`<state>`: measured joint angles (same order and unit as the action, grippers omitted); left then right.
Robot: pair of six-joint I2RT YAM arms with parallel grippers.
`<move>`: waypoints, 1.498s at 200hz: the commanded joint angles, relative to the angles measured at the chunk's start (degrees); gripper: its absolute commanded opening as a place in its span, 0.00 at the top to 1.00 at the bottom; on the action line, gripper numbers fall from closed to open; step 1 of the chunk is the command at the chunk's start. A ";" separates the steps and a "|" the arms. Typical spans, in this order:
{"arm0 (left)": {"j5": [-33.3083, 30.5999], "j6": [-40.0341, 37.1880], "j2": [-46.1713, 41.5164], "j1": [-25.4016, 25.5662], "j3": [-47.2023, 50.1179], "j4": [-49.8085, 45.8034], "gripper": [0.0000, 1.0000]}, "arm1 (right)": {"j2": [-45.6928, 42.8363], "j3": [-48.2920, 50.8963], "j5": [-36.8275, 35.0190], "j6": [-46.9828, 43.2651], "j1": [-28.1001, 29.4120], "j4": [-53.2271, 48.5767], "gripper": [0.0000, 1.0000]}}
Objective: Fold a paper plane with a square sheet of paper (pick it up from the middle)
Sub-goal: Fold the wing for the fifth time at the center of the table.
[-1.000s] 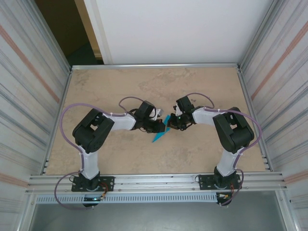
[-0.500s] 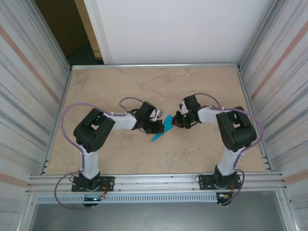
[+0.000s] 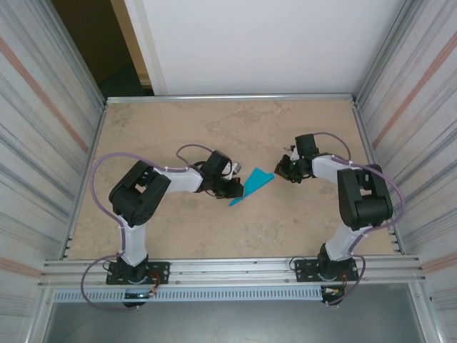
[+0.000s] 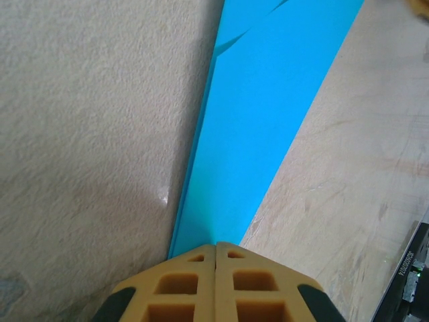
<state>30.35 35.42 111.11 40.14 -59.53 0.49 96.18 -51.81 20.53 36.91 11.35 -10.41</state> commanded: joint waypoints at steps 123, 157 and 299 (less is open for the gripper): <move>0.39 0.27 0.54 0.20 -0.97 -5.31 0.94 | 7.02 -0.92 2.95 3.36 15.07 1.54 0.92; 2.81 -0.55 -2.74 0.20 -1.74 -4.37 0.90 | 9.34 -1.00 2.97 0.68 13.98 -0.05 0.92; -0.11 -9.20 1.54 1.42 -7.52 -14.73 0.88 | 14.26 -2.50 3.89 -3.04 12.90 -2.97 0.92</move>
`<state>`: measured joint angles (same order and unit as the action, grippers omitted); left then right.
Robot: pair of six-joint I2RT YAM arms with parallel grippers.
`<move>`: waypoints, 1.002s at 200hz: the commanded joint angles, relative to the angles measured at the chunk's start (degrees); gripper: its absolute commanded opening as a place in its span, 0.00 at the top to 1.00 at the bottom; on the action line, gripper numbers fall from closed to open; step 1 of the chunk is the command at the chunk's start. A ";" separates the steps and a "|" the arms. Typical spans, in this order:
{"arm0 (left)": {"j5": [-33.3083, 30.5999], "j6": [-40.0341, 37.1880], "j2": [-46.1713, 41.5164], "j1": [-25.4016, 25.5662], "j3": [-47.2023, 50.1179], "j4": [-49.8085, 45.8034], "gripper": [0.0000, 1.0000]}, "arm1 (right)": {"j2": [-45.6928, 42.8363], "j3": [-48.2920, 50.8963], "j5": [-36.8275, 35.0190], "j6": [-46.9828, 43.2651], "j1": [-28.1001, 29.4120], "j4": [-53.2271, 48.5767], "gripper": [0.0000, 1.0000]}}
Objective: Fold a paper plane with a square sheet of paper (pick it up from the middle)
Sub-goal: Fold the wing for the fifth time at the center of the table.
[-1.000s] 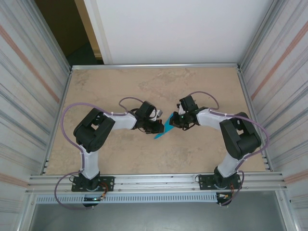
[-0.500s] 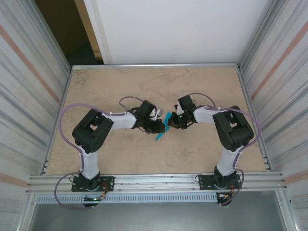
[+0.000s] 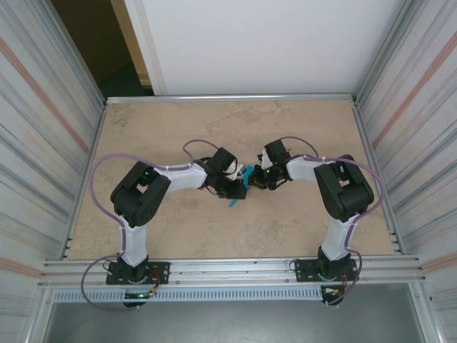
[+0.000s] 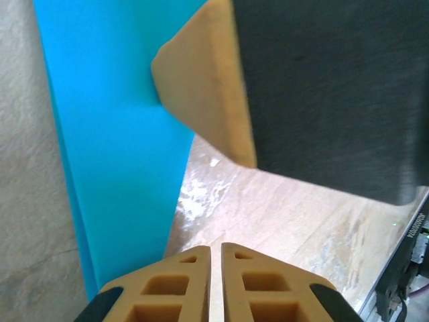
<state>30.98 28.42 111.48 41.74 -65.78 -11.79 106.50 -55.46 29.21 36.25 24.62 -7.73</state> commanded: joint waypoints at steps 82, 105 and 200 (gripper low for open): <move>2.22 -0.69 0.43 -1.88 4.06 2.33 0.89 | 6.15 -0.12 -6.97 -4.07 -0.50 -9.38 0.93; 2.56 -0.12 -0.79 -1.92 7.18 4.32 0.89 | 6.51 -0.22 -7.35 -4.16 -0.65 -9.88 0.93; 2.85 4.62 -17.45 -3.15 24.27 11.00 0.89 | 6.64 0.12 -7.90 -4.43 -1.26 -10.13 0.93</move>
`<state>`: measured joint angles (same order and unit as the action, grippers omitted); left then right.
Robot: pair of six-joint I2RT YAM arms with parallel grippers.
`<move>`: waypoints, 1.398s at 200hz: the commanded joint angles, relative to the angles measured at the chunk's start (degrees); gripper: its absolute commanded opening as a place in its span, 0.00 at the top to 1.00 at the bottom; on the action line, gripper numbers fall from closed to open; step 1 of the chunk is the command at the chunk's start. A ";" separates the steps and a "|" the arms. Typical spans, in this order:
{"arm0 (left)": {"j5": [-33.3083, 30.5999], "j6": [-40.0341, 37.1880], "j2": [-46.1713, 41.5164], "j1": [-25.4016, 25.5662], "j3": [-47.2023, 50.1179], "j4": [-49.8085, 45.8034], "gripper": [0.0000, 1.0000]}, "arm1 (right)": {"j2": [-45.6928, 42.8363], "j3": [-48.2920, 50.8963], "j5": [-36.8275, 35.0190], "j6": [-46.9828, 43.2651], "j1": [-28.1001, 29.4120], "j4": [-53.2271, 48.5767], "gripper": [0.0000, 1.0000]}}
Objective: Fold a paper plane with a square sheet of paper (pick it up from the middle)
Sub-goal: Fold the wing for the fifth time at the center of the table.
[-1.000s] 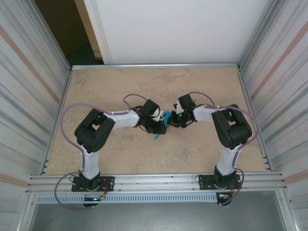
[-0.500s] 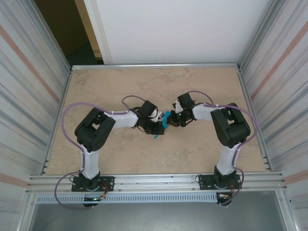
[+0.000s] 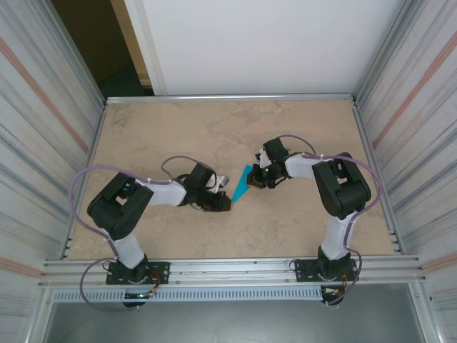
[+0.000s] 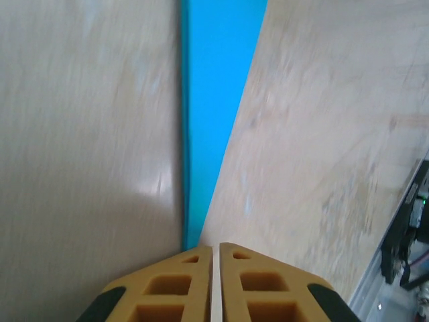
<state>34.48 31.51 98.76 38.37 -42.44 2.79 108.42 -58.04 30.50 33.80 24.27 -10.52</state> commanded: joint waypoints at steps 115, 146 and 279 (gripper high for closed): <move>-2.03 -0.05 11.16 0.97 -20.21 -4.80 0.96 | 4.94 3.38 -8.27 -0.93 -0.78 -5.46 0.95; -1.53 -1.71 14.17 1.36 -21.73 -6.58 0.96 | 5.31 2.94 -8.27 -1.01 -0.92 -5.81 0.95; -7.97 -0.85 -7.44 0.11 0.07 -13.20 0.91 | 2.62 0.03 -6.31 -3.51 0.84 -8.56 0.92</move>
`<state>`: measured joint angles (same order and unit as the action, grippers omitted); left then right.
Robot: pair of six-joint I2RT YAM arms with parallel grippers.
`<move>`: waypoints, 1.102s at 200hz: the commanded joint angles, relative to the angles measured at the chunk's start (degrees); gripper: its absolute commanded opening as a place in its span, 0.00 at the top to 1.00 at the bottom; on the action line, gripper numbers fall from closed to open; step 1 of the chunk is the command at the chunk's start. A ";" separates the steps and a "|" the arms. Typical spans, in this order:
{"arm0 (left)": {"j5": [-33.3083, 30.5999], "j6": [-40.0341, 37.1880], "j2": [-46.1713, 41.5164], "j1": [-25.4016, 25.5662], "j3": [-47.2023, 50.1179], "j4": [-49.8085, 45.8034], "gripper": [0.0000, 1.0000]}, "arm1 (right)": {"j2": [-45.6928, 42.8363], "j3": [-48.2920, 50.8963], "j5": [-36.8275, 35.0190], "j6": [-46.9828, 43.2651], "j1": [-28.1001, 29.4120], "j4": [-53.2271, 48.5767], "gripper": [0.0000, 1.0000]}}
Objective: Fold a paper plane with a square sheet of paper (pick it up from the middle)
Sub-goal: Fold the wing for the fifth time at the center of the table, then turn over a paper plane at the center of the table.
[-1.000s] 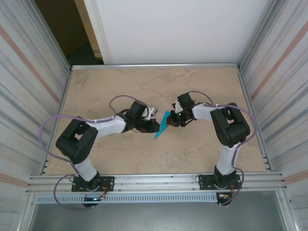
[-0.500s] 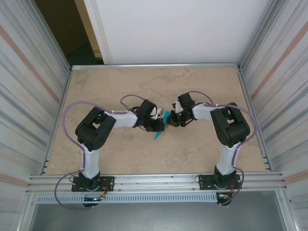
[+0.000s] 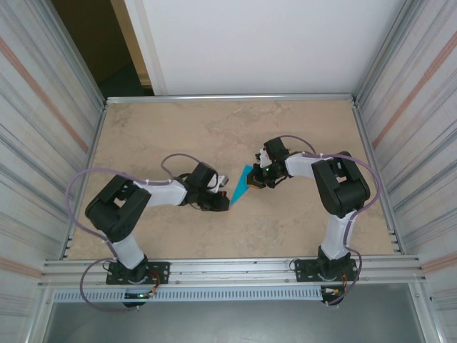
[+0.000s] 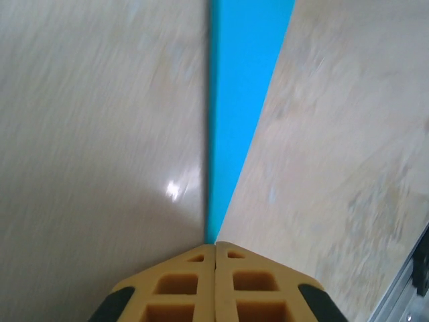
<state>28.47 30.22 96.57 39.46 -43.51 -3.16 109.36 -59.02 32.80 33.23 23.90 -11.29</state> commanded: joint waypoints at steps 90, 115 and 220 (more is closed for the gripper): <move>-10.45 0.44 -17.29 -13.01 -0.56 -6.48 0.20 | -18.48 -5.22 -29.23 4.96 7.19 -23.02 0.35; -13.20 -0.20 -18.42 -14.97 0.16 -5.72 0.09 | -17.30 -6.95 -36.22 11.50 10.24 -26.36 0.31; -13.08 -0.77 -19.23 -17.89 4.13 -2.66 0.01 | -1.55 -16.36 -43.68 31.30 15.87 -32.08 0.34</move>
<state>15.31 30.63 79.18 22.06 -40.36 -7.18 107.15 -75.07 -7.09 58.17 39.11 -39.16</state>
